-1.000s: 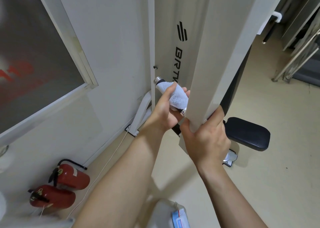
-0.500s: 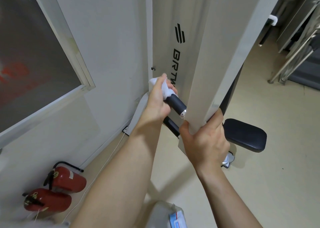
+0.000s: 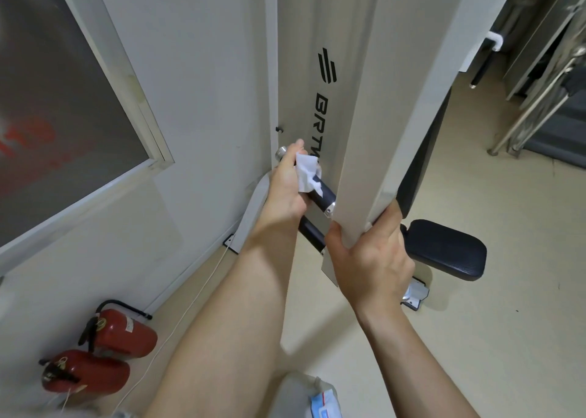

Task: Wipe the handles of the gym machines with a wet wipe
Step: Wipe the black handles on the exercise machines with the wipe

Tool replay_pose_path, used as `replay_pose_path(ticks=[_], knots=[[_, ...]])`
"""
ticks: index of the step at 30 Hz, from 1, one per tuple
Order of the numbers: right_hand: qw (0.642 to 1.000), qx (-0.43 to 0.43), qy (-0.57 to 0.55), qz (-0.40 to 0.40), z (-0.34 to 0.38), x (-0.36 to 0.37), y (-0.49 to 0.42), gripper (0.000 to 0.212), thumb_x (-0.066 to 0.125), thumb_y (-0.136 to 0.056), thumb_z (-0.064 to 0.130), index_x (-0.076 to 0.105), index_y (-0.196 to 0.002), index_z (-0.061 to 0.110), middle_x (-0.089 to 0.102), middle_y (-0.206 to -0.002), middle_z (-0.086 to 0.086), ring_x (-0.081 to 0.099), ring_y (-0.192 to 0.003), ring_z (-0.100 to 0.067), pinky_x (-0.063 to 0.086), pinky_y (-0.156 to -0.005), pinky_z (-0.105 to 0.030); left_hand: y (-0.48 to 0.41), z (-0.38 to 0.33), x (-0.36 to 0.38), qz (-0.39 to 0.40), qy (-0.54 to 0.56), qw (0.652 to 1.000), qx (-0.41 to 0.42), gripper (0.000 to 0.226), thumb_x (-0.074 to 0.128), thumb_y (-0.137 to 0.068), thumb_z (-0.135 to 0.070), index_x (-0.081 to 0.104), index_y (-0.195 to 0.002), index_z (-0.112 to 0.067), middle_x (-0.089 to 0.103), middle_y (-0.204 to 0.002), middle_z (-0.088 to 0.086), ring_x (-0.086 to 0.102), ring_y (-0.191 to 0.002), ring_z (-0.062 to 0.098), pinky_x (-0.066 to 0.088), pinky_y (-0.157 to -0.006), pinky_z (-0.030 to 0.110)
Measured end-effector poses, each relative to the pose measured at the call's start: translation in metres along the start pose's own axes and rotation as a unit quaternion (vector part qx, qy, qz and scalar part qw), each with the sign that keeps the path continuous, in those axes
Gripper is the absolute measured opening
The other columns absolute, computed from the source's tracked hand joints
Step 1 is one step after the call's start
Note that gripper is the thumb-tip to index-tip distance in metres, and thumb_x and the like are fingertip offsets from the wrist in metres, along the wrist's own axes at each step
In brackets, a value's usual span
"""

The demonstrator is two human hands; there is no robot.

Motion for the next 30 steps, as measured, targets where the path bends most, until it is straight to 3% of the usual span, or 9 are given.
replay_pose_path(ticks=[3, 8, 12, 16, 21, 25, 27, 28, 30], knots=[[1.0, 0.008, 0.0, -0.005, 0.0, -0.002, 0.001, 0.078, 0.048, -0.072, 0.06, 0.036, -0.13, 0.01, 0.063, -0.108, -0.007, 0.06, -0.099, -0.035, 0.038, -0.061, -0.036, 0.019, 0.024, 0.002, 0.031, 0.01, 0.999, -0.029, 0.034, 0.072, -0.089, -0.024, 0.056, -0.059, -0.02, 0.049, -0.059, -0.004, 0.048, -0.05, 0.015, 0.04, -0.054, 0.025], [1.0, 0.018, 0.002, 0.017, -0.008, -0.007, -0.002, 0.073, 0.063, -0.075, 0.052, 0.037, -0.13, 0.011, 0.063, -0.109, -0.005, 0.061, -0.099, -0.035, 0.04, -0.061, -0.038, 0.036, 0.043, 0.008, 0.086, -0.015, 0.996, -0.029, 0.031, 0.064, -0.094, -0.009, 0.048, -0.07, -0.019, 0.043, -0.049, -0.008, 0.044, -0.038, 0.009, 0.039, -0.042, 0.016], [1.0, 0.011, -0.002, 0.024, -0.005, -0.005, 0.0, 0.071, 0.063, -0.076, 0.05, 0.039, -0.13, 0.011, 0.063, -0.114, -0.005, 0.059, -0.105, -0.032, 0.041, -0.064, -0.038, 0.004, -0.001, 0.001, 0.002, 0.024, 1.0, -0.011, 0.026, 0.069, -0.092, -0.02, 0.06, -0.068, -0.016, 0.053, -0.058, -0.001, 0.051, -0.045, 0.013, 0.044, -0.043, 0.019], [1.0, -0.003, 0.009, 0.01, 0.001, -0.003, 0.006, 0.073, 0.057, -0.075, 0.055, 0.043, -0.128, 0.006, 0.064, -0.107, -0.006, 0.063, -0.097, -0.033, 0.038, -0.057, -0.034, -0.004, -0.025, -0.002, -0.027, 0.055, 0.998, 0.029, 0.044, 0.066, -0.094, -0.022, 0.065, -0.051, -0.014, 0.054, -0.052, 0.001, 0.051, -0.042, 0.014, 0.042, -0.04, 0.017], [1.0, -0.011, 0.015, -0.013, 0.001, -0.004, 0.007, 0.077, 0.051, -0.074, 0.06, 0.037, -0.129, 0.008, 0.065, -0.106, -0.007, 0.064, -0.095, -0.035, 0.033, -0.058, -0.032, 0.029, 0.026, -0.002, 0.07, -0.022, 0.997, -0.034, 0.046, 0.066, -0.093, -0.024, 0.049, -0.05, -0.022, 0.04, -0.046, -0.006, 0.041, -0.035, 0.011, 0.035, -0.039, 0.016], [1.0, -0.002, 0.007, -0.003, -0.005, -0.006, 0.005, 0.077, 0.062, -0.075, 0.055, 0.034, -0.131, 0.012, 0.065, -0.109, -0.006, 0.063, -0.097, -0.034, 0.036, -0.059, -0.033, 0.057, 0.048, 0.003, 0.107, -0.046, 0.993, 0.003, 0.011, 0.067, -0.094, -0.016, 0.059, -0.091, -0.021, 0.049, -0.047, -0.008, 0.049, -0.04, 0.01, 0.041, -0.043, 0.018], [1.0, -0.008, 0.009, 0.001, -0.005, -0.007, 0.006, 0.077, 0.063, -0.075, 0.053, 0.035, -0.132, 0.01, 0.065, -0.111, -0.006, 0.062, -0.1, -0.034, 0.038, -0.059, -0.035, 0.037, 0.034, -0.001, 0.079, 0.018, 0.996, -0.03, 0.016, 0.064, -0.096, -0.015, 0.061, -0.108, -0.025, 0.047, -0.047, -0.008, 0.047, -0.035, 0.009, 0.04, -0.039, 0.018], [1.0, -0.01, 0.01, 0.003, -0.005, -0.007, 0.007, 0.076, 0.064, -0.075, 0.051, 0.036, -0.133, 0.009, 0.064, -0.112, -0.007, 0.062, -0.101, -0.034, 0.039, -0.059, -0.035, 0.027, 0.02, -0.002, 0.057, 0.037, 0.997, -0.034, 0.008, 0.065, -0.095, -0.018, 0.061, -0.096, -0.025, 0.046, -0.048, -0.007, 0.046, -0.035, 0.01, 0.04, -0.038, 0.018], [1.0, -0.014, 0.01, 0.006, -0.003, -0.007, 0.009, 0.075, 0.065, -0.076, 0.049, 0.038, -0.132, 0.008, 0.064, -0.111, -0.007, 0.063, -0.099, -0.035, 0.037, -0.058, -0.034, 0.009, -0.004, -0.006, 0.014, 0.026, 1.0, -0.01, 0.021, 0.065, -0.095, -0.022, 0.057, -0.075, -0.019, 0.051, -0.052, -0.004, 0.052, -0.041, 0.011, 0.043, -0.041, 0.019]])
Point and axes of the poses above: each hand's wrist, its own y-axis away from the middle knuckle, its own x-axis out of the palm, z = x × y, the point moved 5 cm from there along -y, towards the middle knuckle
